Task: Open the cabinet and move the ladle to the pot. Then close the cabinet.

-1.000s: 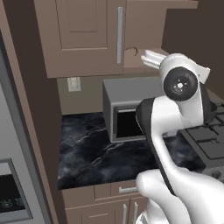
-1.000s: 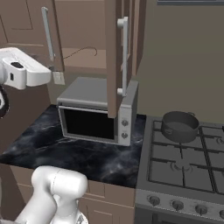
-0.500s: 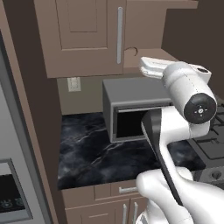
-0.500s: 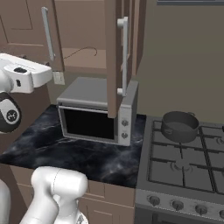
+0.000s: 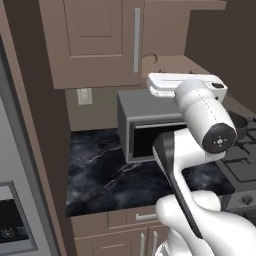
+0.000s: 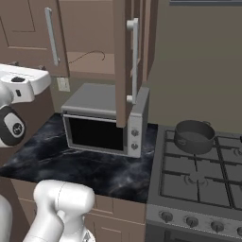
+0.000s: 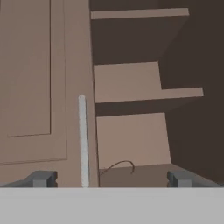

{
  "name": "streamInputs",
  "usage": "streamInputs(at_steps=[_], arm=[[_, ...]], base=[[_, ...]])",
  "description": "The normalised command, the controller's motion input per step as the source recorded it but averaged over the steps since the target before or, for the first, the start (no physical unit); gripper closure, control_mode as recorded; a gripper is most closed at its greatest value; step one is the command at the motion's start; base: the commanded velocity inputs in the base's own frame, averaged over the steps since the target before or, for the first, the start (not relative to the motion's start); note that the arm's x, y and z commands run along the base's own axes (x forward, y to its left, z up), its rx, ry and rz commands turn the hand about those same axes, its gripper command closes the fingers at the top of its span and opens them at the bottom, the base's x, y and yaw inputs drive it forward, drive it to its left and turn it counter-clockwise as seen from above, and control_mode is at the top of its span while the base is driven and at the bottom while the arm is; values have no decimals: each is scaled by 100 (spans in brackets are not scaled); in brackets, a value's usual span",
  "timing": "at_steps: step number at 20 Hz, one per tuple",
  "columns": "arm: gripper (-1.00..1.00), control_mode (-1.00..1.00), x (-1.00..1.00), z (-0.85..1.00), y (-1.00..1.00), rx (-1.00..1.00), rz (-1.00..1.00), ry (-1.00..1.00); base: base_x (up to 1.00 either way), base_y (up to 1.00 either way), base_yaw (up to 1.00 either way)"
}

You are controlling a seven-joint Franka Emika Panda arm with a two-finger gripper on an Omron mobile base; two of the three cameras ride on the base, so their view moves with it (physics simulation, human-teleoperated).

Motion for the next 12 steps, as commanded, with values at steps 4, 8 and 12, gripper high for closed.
streamInputs(at_steps=[4, 8, 12], arm=[[-100, -100, 14, -1, 22, 0, 4, 0], [-100, -100, 20, 0, 6, 0, 4, 0], [-100, -100, 22, 0, 2, 0, 4, 0]], base=[[0, 0, 0], [0, 0, 0], [0, 0, 0]])
